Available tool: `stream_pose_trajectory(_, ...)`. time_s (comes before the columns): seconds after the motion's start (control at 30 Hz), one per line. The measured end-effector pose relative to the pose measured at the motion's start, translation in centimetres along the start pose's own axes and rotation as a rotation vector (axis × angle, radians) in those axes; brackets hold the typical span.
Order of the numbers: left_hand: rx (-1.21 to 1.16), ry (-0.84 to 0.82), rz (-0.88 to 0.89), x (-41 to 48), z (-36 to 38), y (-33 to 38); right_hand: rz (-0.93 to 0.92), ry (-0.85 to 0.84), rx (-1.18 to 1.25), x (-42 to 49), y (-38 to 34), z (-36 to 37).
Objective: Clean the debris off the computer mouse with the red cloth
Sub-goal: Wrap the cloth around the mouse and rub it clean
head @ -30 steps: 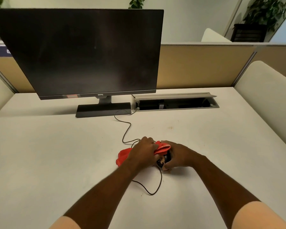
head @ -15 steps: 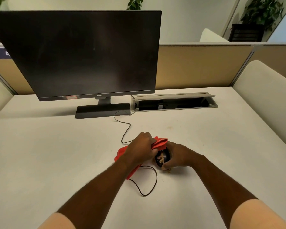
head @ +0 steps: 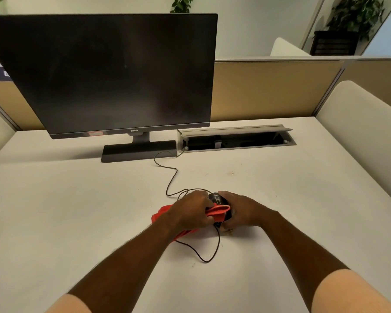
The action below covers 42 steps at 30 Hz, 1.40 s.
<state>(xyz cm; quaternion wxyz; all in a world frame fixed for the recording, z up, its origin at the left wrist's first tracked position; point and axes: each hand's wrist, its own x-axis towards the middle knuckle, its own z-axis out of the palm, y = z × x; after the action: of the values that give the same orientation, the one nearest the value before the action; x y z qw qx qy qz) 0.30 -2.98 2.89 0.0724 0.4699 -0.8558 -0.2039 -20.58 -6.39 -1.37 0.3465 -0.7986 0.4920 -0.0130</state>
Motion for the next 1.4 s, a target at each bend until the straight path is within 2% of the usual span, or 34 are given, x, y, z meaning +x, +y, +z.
stream_pose_trajectory(0.13,-0.055,-0.018,-0.013,-0.4,-0.4,-0.8,0.009,0.008,0.001,0.0,-0.1,0.1)
stream_pose_trajectory(0.3,-0.210,0.076,-0.108,0.1,-0.6,-1.0,0.024,0.010,0.044,-0.3,-0.4,0.0)
stream_pose_trajectory(0.57,-0.290,0.130,-0.155,1.6,0.5,-0.4,0.041,-0.015,0.049,-0.5,-0.3,0.3)
stream_pose_trajectory(0.87,-0.286,0.096,-0.071,1.0,1.5,-0.5,0.011,0.006,0.087,-0.7,-0.3,-0.1)
stream_pose_trajectory(1.4,-0.335,-0.078,-0.097,0.6,1.2,-1.2,-0.006,0.014,0.087,-0.7,-0.2,0.0)
